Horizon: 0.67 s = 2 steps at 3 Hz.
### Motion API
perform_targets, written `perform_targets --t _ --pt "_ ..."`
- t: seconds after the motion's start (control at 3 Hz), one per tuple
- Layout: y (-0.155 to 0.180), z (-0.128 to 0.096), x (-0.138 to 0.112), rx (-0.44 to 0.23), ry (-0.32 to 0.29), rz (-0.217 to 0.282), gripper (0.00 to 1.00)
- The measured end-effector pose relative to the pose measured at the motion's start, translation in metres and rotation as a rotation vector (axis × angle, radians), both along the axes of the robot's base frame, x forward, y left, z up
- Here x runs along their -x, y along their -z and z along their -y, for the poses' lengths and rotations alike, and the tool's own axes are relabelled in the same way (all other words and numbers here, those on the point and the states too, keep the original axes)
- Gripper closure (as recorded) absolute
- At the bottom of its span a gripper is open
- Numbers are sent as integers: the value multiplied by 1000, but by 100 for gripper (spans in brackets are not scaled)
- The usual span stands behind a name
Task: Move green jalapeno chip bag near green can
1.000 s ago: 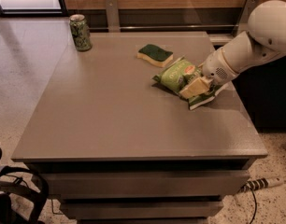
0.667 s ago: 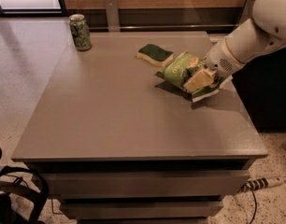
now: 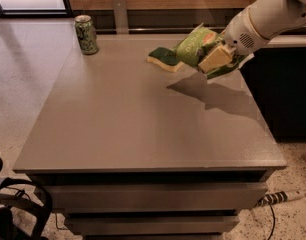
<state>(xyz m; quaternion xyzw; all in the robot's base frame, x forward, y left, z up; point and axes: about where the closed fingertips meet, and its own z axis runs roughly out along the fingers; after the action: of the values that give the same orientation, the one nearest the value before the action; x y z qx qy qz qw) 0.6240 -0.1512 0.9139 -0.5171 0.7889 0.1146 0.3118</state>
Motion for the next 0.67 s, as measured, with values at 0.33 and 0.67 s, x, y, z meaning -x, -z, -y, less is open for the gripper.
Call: perform_targets --t 0.33,0.67 --pt "-17 -19 -30 -26 -65 75 100" --pt "-31 -45 -68 -47 -118 143 100"
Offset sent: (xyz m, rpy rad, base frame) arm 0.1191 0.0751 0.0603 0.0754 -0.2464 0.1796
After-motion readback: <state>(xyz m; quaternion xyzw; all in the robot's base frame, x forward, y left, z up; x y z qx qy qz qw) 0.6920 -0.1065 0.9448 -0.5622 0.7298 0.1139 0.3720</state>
